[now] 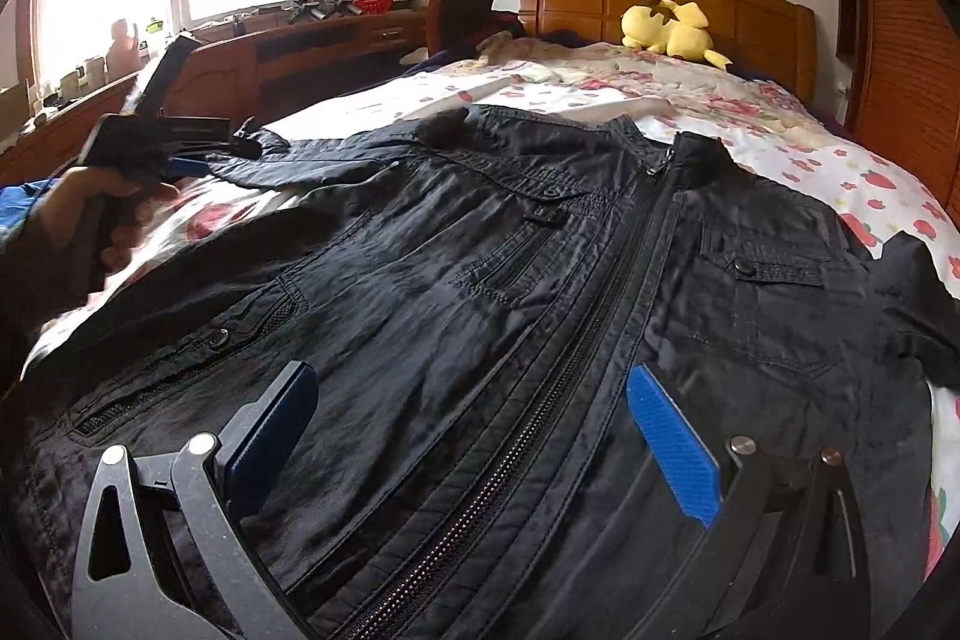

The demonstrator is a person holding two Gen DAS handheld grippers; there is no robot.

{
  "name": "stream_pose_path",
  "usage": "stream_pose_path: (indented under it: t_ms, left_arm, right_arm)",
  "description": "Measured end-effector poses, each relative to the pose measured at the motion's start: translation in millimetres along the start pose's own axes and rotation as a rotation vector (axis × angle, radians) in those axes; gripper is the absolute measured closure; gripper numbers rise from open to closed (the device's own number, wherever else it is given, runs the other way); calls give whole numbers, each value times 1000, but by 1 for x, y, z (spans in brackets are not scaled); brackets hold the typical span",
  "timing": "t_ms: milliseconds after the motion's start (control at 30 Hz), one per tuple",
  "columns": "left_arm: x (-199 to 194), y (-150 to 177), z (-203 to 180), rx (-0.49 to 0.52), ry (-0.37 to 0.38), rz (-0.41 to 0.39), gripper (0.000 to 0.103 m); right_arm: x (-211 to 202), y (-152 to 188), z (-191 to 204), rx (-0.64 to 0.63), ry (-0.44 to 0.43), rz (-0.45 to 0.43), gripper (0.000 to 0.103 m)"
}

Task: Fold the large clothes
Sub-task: 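Lower the left tool onto the jacket sleeve and close its fingers on it, then fold the gripped sleeve across the jacket front with the left tool, then open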

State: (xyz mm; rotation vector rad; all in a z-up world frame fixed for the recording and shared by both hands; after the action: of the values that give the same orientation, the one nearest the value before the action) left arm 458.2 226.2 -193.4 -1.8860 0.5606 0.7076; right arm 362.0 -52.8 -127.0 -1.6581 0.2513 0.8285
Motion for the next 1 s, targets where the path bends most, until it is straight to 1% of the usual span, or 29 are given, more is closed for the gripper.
stream_pose_path:
  t_ms: [67, 133, 167, 233, 300, 367, 433, 467, 500, 533, 600, 667, 767, 867, 1000]
  left_arm:
    - [10, -3, 10, -41, -6, -7, 11]
    - [19, -4, 20, -91, 1, 5, 22]
    - [21, -4, 24, -109, -9, 8, 25]
    - [22, -8, 30, -125, -24, 6, 32]
    - [25, -12, 35, -136, -47, 5, 36]
    - [28, -15, 41, -158, -55, 5, 42]
    - [31, -17, 47, -199, -67, 1, 60]
    - [30, -17, 49, -211, -66, 1, 63]
    - [31, -18, 52, -224, -64, 1, 71]
    - [33, -19, 53, -232, -70, 5, 84]
    - [38, -21, 52, -227, -79, 18, 97]
    - [39, -23, 45, -200, -99, 28, 100]
    - [26, -32, 26, -160, -100, 2, 101]
    - [6, -47, -6, -79, -109, -47, 101]
    - [-17, -57, -64, 15, -60, -67, 101]
  right_arm:
    - [1, 0, -1, 7, -5, -2, 0]
    - [1, 0, -3, 20, -13, -2, 0]
    - [2, 0, -4, 26, -17, 0, 0]
    - [2, 1, -5, 33, -21, 1, 0]
    - [2, 1, -5, 32, -21, 1, 0]
    - [2, 1, -5, 32, -20, 0, 0]
    - [3, 1, -6, 33, -21, 3, 0]
    - [2, 1, -5, 33, -21, 2, 0]
    - [2, 1, -6, 33, -21, 0, 0]
    - [2, 1, -5, 32, -20, 0, 0]
    - [3, 0, -6, 33, -21, 0, 0]
    - [3, 1, -6, 32, -18, 2, 0]
    - [2, 1, -6, 32, -19, 2, 0]
    - [2, 1, -7, 34, -20, -5, 0]
    - [1, 0, -8, 45, -23, -12, 0]
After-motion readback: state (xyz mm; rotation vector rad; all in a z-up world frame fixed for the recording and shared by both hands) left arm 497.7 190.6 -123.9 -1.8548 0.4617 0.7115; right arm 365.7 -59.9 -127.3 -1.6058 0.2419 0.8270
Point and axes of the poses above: each gripper's, at about its wrist camera, not at the fingertips, and x roughly the way its jaws point, z to its left, y to its underside, the point moved 8 cm from there along x, roughly the way its jaws point, and after that the axes turned 9 degrees about y, right-handed, at the moved point
